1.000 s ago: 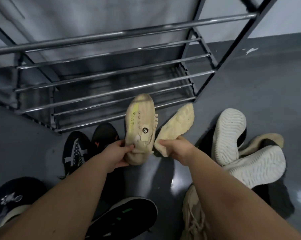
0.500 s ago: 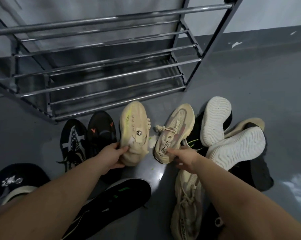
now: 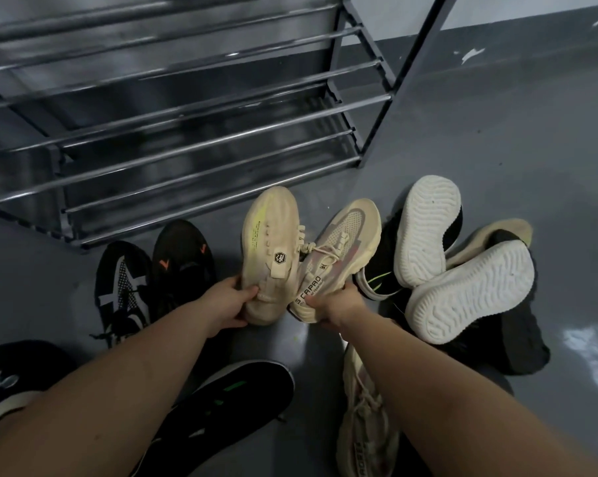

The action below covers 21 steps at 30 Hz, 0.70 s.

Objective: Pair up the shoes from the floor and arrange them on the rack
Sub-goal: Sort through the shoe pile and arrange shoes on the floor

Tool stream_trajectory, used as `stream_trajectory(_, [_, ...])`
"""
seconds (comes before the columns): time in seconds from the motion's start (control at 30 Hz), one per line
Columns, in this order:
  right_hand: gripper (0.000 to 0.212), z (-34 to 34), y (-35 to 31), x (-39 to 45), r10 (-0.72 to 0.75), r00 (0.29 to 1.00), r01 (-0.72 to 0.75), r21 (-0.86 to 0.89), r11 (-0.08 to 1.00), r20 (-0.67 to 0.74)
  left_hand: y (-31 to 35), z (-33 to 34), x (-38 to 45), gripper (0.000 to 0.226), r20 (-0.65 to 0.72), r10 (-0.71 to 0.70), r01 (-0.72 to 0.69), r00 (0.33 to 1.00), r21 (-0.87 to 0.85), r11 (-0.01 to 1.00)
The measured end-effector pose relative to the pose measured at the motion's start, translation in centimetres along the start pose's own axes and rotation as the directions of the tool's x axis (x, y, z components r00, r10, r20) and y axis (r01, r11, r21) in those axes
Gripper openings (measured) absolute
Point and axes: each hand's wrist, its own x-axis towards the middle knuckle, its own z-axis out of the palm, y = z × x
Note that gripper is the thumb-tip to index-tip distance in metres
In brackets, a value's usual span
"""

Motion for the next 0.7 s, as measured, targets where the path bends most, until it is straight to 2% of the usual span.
stream_trajectory(0.17, [0.086,-2.4,0.0,0.5,-0.043,0.996,0.057,-0.202,0.978,0.073,-0.2,-0.4,0.4,0.044,0.007,-0.033,0.033,0.999,-0.002,0.999])
stream_trajectory(0.23, [0.086,-4.1,-0.4,0.3,-0.071,0.990,0.109,-0.353,0.929,0.118,-0.2,-0.4,0.3,0.042,0.032,-0.048,0.049,0.998,-0.009,0.999])
stream_trajectory(0.3, [0.088,-5.6,-0.6,0.2,-0.097,0.987,0.149,-0.474,0.868,0.132,-0.1,-0.3,-0.2,0.040,0.056,-0.061,0.058,0.997,0.053,0.997])
stream_trajectory(0.43, [0.078,-6.8,-0.6,-0.9,-0.137,0.979,0.198,-0.514,0.835,0.154,-0.2,0.0,-1.3,0.042,0.059,-0.060,0.044,0.996,0.246,0.968])
stream_trajectory(0.53, [0.085,-6.6,-0.1,-2.2,-0.155,0.973,0.221,-0.515,0.829,0.169,-0.5,0.4,-2.5,0.041,0.070,0.006,-0.028,0.997,0.311,0.950])
stream_trajectory(0.6, [0.090,-6.5,-0.1,-3.3,-0.173,0.968,0.246,-0.529,0.812,0.184,-0.9,0.4,-2.9,0.040,0.062,0.146,-0.158,0.987,0.459,0.874])
stream_trajectory(0.7, [0.079,-6.5,-0.6,-5.5,-0.186,0.956,0.290,-0.635,0.716,0.227,-1.2,0.4,-4.3,0.062,0.098,0.297,-0.256,0.950,0.788,0.560])
